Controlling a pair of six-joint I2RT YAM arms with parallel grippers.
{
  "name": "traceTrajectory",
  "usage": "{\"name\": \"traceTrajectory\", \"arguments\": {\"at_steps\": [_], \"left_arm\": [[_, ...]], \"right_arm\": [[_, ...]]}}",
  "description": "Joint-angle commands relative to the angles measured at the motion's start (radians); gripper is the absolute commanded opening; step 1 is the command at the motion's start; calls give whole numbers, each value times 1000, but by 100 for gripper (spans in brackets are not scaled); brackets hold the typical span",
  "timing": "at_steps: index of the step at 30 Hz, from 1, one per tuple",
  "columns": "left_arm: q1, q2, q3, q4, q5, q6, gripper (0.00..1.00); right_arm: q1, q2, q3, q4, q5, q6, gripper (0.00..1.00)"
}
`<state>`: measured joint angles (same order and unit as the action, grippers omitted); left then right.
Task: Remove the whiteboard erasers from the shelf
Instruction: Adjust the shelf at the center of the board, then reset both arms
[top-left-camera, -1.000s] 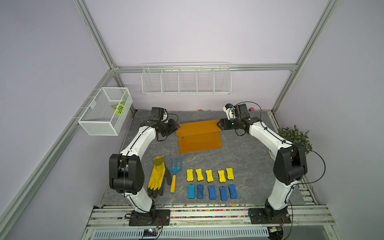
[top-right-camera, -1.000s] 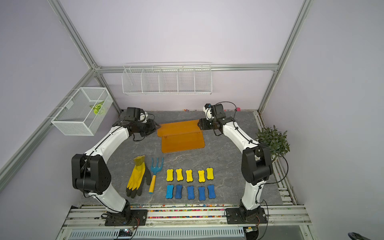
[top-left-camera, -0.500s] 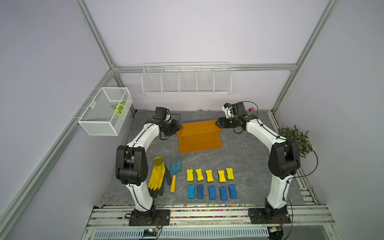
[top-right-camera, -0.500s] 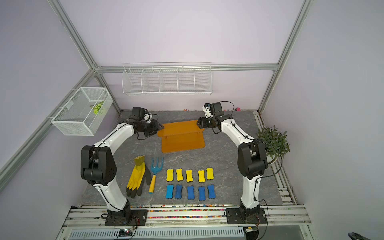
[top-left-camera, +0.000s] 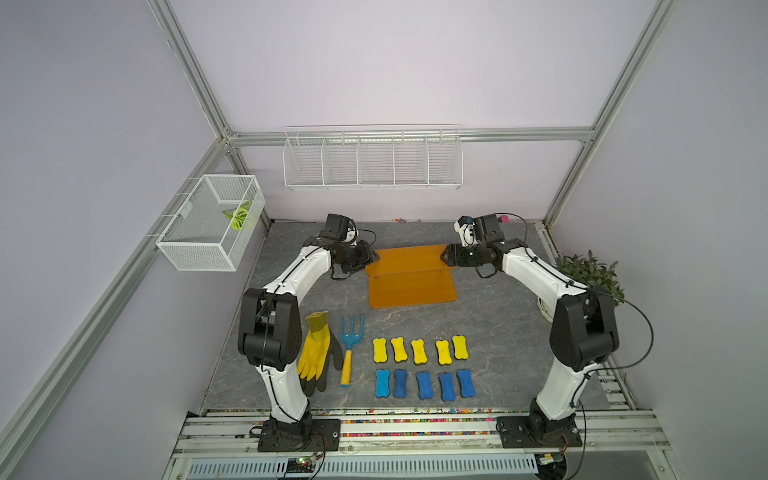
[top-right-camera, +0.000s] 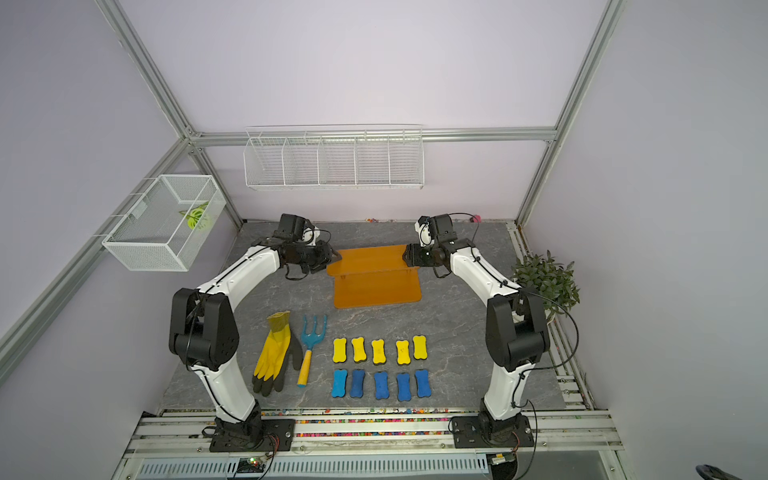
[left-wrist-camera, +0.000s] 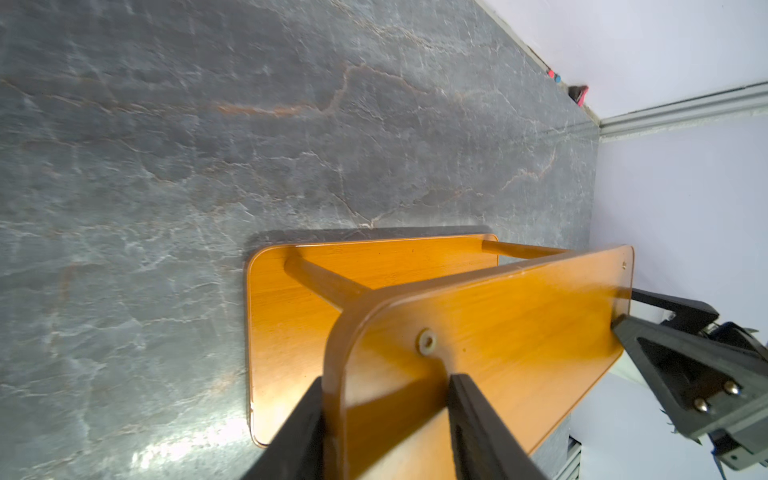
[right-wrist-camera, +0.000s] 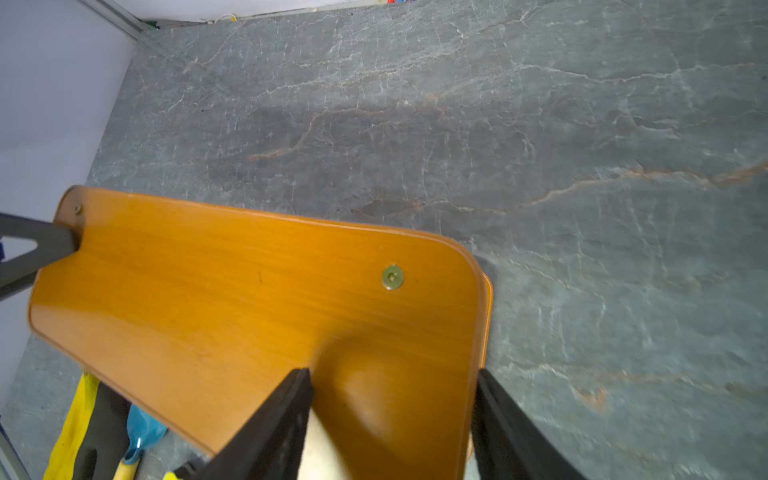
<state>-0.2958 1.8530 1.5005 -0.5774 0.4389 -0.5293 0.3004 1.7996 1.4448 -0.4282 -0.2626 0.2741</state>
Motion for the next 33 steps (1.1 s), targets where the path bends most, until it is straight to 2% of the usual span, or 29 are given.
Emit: {"name": "traceTrajectory", "arguments": {"at_steps": [1,3,4,8,9,11,13,14,16,17,18,19,20,21,22,23,24,26,28,29,31,33], "left_arm": [[-6,-70,-14,-18,-129,48,62],[6,-164,-80,13,-259,67,93],[12,-208,-107,29,-310,78,100],[13,-430,-326,210,-560,113,100],[14,-487,-406,293,-598,140,100],[13,-583,-560,445,-641,224,100],[13,-653,-744,562,-729,283,100],[15,-682,-835,652,-789,323,99],[47,-711,-991,820,-681,566,89],[69,-709,-1073,949,-650,643,86],[104,-691,-1133,1060,-621,652,85],[138,-662,-1163,1130,-553,660,85],[162,-610,-1183,1217,-499,662,86],[170,-570,-1166,1253,-475,680,86],[172,-553,-1141,1228,-452,689,86],[195,-528,-1151,1287,-380,700,86],[221,-506,-1149,1330,-356,652,87],[279,-438,-1163,1436,-301,601,87],[328,-377,-1186,1523,-288,544,86],[333,-353,-1184,1561,-281,537,89],[336,-356,-1140,1467,-281,536,93],[339,-342,-1128,1470,-353,499,100]], "right_arm": [[2,-92,-14,-21,77,-35,75],[2,-144,-33,-47,171,-59,82],[2,-178,-55,-41,212,-61,85],[8,-416,-357,176,394,-42,93],[9,-482,-465,281,419,-76,98],[12,-573,-668,450,445,-160,98],[11,-604,-812,534,428,-292,99],[11,-594,-891,632,473,-322,98],[9,-529,-1001,839,677,-285,96],[0,-478,-1039,961,733,-313,97],[-2,-449,-1029,984,821,-305,96],[-3,-463,-1018,953,821,-315,96],[-20,-475,-1068,1090,759,-350,96],[-33,-483,-1137,1241,763,-356,97],[-59,-478,-1182,1340,741,-352,97],[-99,-469,-1209,1394,695,-329,97],[-145,-447,-1216,1420,641,-279,97],[-197,-332,-1222,1529,553,-246,98],[-195,-187,-1208,1707,543,-281,99],[-193,-211,-1195,1614,534,-274,99],[-226,-303,-1101,1305,452,-254,99],[-260,-242,-1060,1329,370,-244,99]]}}
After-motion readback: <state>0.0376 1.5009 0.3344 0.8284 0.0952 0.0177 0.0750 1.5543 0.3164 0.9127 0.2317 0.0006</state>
